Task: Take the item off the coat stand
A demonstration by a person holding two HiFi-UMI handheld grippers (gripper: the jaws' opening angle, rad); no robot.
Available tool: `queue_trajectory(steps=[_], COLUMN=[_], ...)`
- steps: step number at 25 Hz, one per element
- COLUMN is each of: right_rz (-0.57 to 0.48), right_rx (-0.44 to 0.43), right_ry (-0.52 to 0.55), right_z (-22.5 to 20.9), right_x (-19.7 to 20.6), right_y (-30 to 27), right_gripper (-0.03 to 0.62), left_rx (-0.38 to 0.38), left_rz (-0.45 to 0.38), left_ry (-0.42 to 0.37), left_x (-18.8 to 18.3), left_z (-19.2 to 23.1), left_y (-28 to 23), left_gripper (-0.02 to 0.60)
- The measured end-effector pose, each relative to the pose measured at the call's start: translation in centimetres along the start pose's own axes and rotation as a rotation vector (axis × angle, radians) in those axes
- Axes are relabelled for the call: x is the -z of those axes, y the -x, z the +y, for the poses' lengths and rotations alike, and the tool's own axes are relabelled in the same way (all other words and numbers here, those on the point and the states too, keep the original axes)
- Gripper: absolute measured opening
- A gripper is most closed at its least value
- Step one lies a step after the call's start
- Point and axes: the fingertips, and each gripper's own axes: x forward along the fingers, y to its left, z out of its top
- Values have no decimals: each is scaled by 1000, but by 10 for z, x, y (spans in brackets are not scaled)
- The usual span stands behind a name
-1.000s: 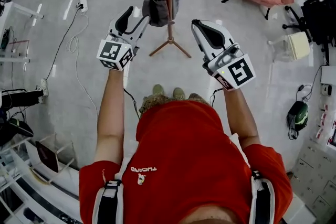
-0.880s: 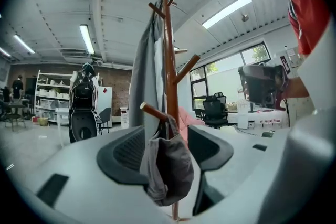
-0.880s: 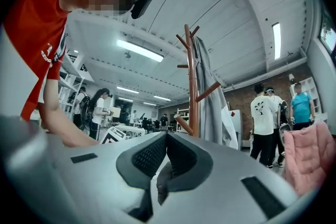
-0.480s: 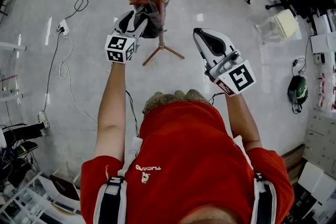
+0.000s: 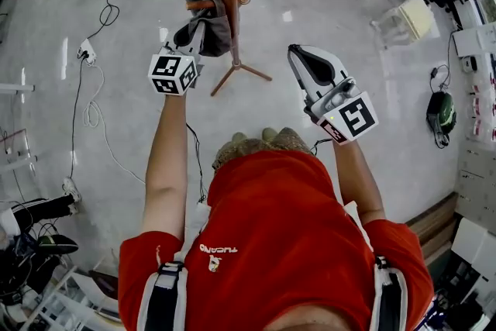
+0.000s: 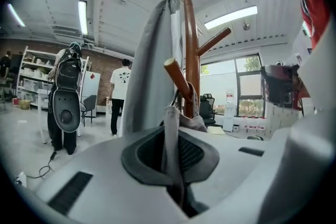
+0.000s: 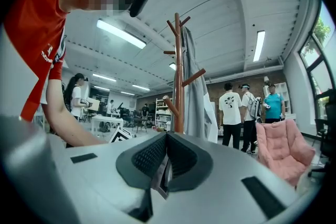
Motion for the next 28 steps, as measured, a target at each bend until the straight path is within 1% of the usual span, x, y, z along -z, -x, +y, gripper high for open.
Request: queue_trajectory(steps=[4, 8, 12, 14, 18, 22, 25, 28], right_rz=[-13, -31, -50, -66, -106, -142, -166, -186], right_rx=[-8, -45, -92, -112, -156, -195, -221, -232], right_ry=[-25, -27, -28, -27, -27, -28, -23, -24], right_z=[-3, 5, 8, 6, 10, 16, 22, 27], right_x=[1, -6, -14, -21, -35, -46, -53, -58], right_y=[1, -5, -14, -14, -13, -9, -4, 2], right_gripper=[25, 25, 25, 25, 25, 25, 25, 25], left_rx=[-25, -61, -114, -144, -206, -256, -279, -282], left_rz=[-31, -58, -49, -37, -33, -44, -64, -97], left_ry=[-3, -18, -29, -33, -35, -25, -9, 16], left_x=[-20, -40, -49, -52, -67, -90, -106, -121], left_z=[0, 6, 15, 14, 0, -26, -51, -77], left_y=[10, 30, 49, 59, 87, 115, 134, 149], left_gripper=[17, 17, 17, 17, 17, 17, 17, 17])
